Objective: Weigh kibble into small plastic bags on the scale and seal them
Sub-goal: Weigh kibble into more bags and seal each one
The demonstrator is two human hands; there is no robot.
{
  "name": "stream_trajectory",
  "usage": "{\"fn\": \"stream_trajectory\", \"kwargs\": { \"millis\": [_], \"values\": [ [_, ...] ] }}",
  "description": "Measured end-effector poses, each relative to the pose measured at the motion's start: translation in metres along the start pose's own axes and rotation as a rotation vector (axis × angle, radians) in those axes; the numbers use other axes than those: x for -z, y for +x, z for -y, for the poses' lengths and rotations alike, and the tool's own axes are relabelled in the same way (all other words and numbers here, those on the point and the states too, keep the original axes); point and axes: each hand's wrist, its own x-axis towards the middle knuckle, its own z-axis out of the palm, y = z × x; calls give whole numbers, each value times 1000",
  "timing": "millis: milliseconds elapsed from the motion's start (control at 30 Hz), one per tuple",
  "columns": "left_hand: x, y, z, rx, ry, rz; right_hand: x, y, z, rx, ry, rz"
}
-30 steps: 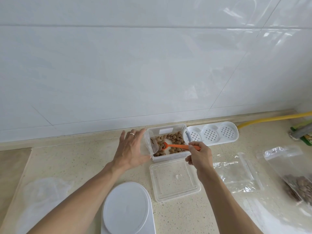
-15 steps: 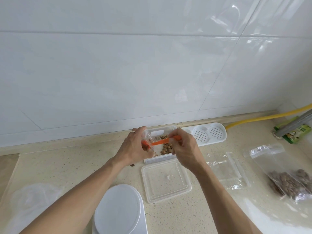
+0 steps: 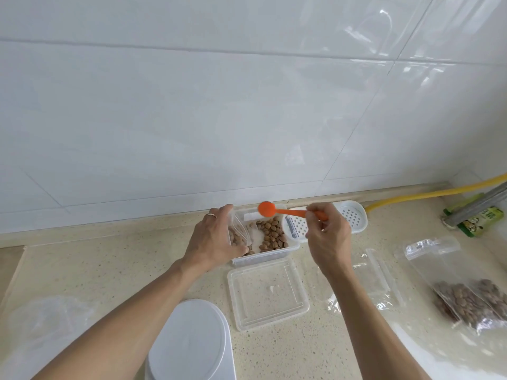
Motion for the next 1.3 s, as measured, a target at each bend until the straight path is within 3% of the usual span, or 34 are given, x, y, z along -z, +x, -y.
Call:
{"fn": "stream_trajectory", "kwargs": {
  "millis": [133,233,433,533,733,900,1133,1233,1300],
  "values": [
    [4,0,7,14,53,-2,-5,0,-32,211,-427,68],
    [4,-3,14,-2,80,0,-15,-7,-41,251,-536,163],
    [0,-10,22,-9,69,2,-40,-24,-40,-116,-181,377],
    [3,-12,19,-2,63,3,-48,-29,-36,-232,-69,408],
    [1,-12,20,-33,115,-7,-46,-28,-38,-516,143,269],
    [-2,-12,21,-41,165,-21,-35,-25,-36,-624,277,135],
    [-2,-10,16,-20,185,-21,-9,-13,-20,-548,366,54],
    [-2,-8,12,-3,169,-4,-7,-11,-2,-372,268,111],
    [-2,-7,10,14,146,5,-13,-16,10,-151,128,222]
  ]
}}
